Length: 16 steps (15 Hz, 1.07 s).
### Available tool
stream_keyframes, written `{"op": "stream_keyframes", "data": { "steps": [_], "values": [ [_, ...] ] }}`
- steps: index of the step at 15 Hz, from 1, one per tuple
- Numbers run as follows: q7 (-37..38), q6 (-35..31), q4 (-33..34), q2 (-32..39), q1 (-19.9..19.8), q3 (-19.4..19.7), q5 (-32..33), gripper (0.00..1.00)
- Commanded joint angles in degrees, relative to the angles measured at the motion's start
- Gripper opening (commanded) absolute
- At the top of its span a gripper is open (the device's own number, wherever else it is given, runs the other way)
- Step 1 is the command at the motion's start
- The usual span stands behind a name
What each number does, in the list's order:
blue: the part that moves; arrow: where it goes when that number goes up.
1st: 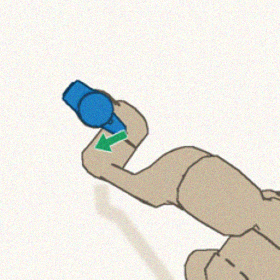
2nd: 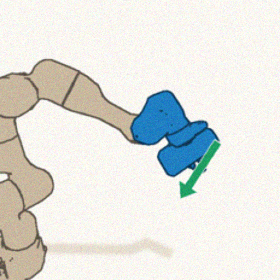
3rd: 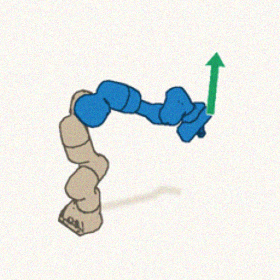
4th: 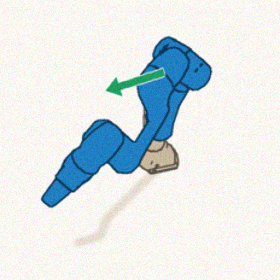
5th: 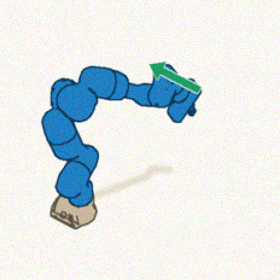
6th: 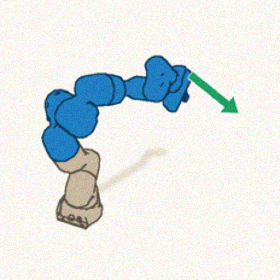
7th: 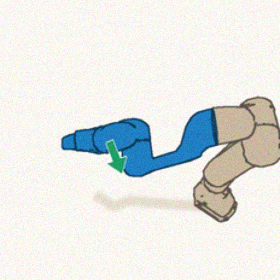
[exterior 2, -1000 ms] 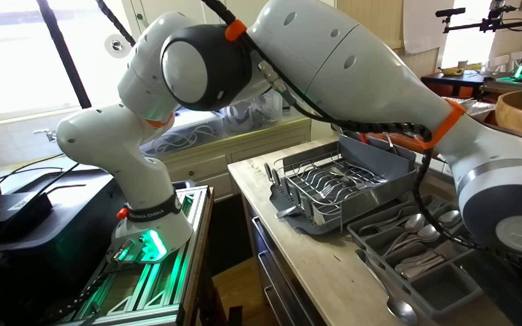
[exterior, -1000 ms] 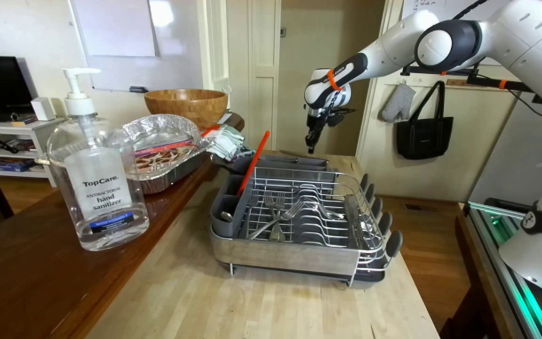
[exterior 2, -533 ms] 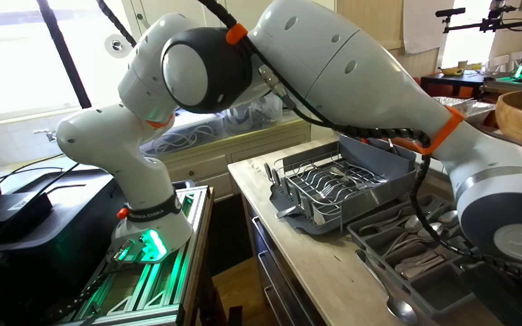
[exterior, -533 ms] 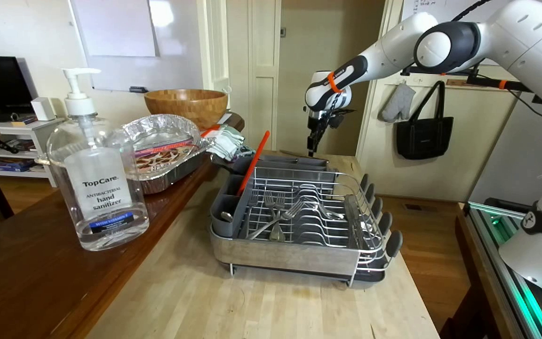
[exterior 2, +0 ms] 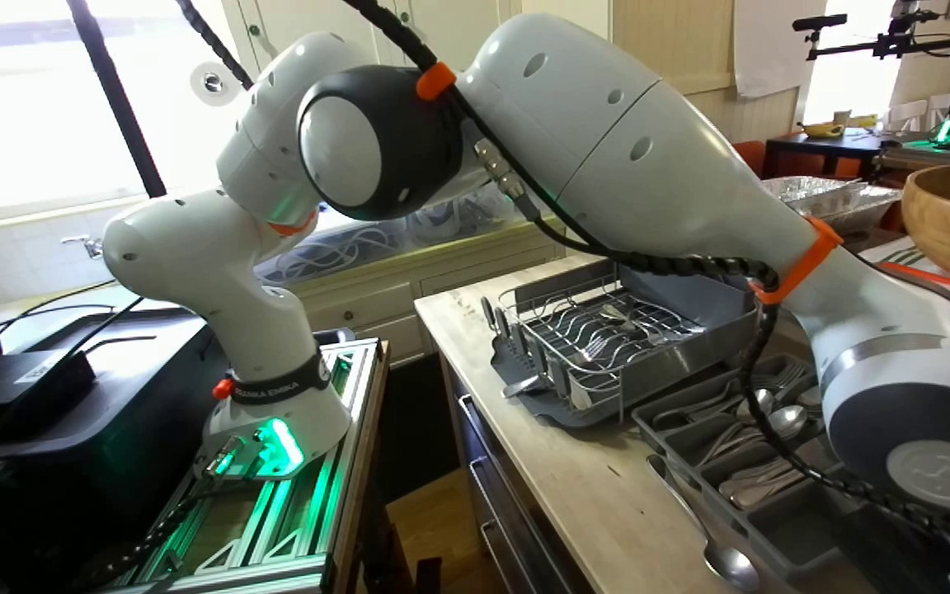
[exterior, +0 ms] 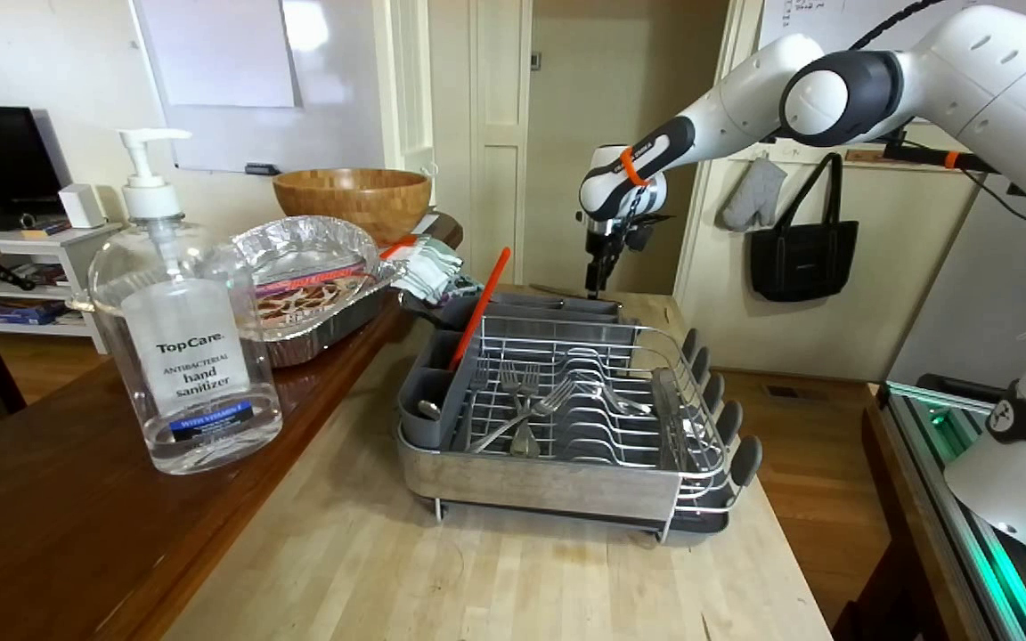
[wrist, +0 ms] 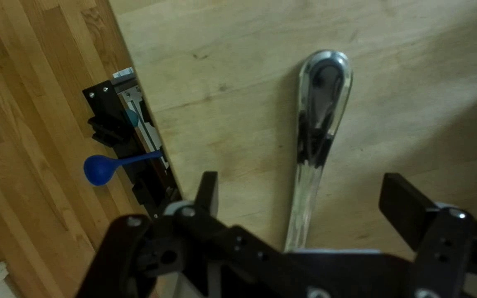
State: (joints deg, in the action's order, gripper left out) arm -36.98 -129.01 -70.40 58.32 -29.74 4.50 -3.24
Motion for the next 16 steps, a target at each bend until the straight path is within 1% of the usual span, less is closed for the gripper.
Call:
{"op": "stream_keyframes", "data": {
  "steps": [1,3,4,6,8,9,11,12,13,14,15,16],
  "values": [
    [0.39,0.57,1.92,1.63,-0.07,0.35,1.34,1.0],
    [0.41,0.1,1.8,1.67,-0.14,0.37,1.23,0.97],
    [0.48,-0.27,1.73,1.7,-0.15,0.38,1.16,0.73],
    [0.29,-0.81,1.6,1.76,-0.19,0.33,1.16,0.72],
    [-0.07,-1.48,0.83,1.48,0.27,0.88,0.72,0.56],
    [-0.14,-1.6,0.84,1.35,0.28,0.9,0.72,0.47],
    [-0.25,-1.62,0.87,1.19,0.31,0.85,0.67,0.34],
    [-0.27,-1.76,0.76,1.09,0.38,0.83,0.65,0.25],
    [-0.28,-1.81,0.76,1.06,0.42,0.82,0.61,0.19],
    [-0.3,-1.84,0.74,1.0,0.45,0.81,0.59,0.09],
    [-0.33,-1.86,0.7,0.92,0.48,0.79,0.59,0.03],
    [-0.37,-1.87,0.66,0.86,0.51,0.78,0.57,0.0]
  ]
}}
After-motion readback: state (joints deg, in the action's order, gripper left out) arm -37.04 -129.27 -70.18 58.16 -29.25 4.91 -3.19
